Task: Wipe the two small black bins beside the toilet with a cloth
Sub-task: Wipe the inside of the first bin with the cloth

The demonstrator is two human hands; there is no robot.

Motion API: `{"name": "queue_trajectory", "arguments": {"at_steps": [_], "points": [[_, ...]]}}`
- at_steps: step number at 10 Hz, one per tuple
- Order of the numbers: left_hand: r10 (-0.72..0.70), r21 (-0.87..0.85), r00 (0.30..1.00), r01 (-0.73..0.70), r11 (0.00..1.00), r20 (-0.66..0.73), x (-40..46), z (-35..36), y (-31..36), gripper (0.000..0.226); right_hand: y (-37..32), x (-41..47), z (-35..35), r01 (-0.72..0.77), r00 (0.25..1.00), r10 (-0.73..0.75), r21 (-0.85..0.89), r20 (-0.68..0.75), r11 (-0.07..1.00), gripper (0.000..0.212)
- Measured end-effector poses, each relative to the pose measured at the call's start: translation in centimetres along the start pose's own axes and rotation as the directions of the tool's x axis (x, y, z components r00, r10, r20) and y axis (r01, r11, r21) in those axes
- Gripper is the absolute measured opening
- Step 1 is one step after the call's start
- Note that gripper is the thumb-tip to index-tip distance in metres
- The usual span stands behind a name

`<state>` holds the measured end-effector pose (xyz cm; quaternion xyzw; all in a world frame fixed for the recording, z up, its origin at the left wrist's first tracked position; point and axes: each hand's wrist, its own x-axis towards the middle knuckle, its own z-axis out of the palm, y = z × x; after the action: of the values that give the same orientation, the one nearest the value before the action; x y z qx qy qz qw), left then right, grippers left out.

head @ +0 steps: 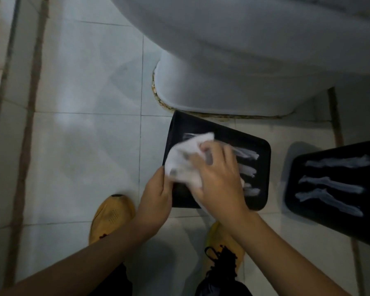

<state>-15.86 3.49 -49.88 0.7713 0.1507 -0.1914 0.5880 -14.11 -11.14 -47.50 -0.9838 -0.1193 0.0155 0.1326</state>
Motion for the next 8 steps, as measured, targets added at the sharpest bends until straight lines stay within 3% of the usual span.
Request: {"name": "queue_trajectory", "arguments": {"at_steps": [1,2,3,4,5,6,7,8], "points": [[-0.042,-0.099,0.999,0.043,0.994,0.008,-0.1,-0.4,-0.1,0.032,0.2,-2.4,0.4,0.186,0.983,-0.185,0.018,-0.008,0.982,0.047],[0.017,0.021,1.000,-0.017,1.000,0.002,0.0,-0.1,-0.5,0.018,0.9,0.1,0.9,0.065,0.998,-0.065,0.007,0.001,0.998,0.056],[-0.007,0.101,0.999,0.010,0.995,-0.031,-0.3,-0.1,-1.1,0.036,1.9,5.3,0.4,-0.237,0.963,0.243,0.069,-0.119,0.969,0.045],[-0.015,0.039,1.000,0.015,0.999,0.001,0.4,-0.1,-0.3,0.032,2.3,6.2,-0.1,-0.259,0.953,0.266,0.068,-0.144,0.963,0.044],[0.171,-0.120,0.930,-0.139,0.983,0.326,0.4,0.2,0.8,0.034,0.5,1.7,0.3,0.013,1.000,-0.013,0.003,0.017,1.000,0.060],[0.157,0.185,0.978,-0.130,0.974,-0.139,-0.6,-1.3,2.0,0.015,0.7,-0.1,0.6,0.283,0.955,-0.290,0.094,0.060,0.954,0.053],[-0.008,0.067,1.000,0.007,0.998,0.006,-0.8,-0.6,-1.2,0.028,1.7,4.5,0.8,-0.062,0.997,0.064,0.058,-0.036,0.996,0.051],[-0.080,0.065,0.997,0.079,0.995,0.020,-0.2,-0.1,-0.2,0.030,2.8,9.0,0.0,-0.368,0.914,0.383,0.122,-0.135,0.922,0.040]]}}
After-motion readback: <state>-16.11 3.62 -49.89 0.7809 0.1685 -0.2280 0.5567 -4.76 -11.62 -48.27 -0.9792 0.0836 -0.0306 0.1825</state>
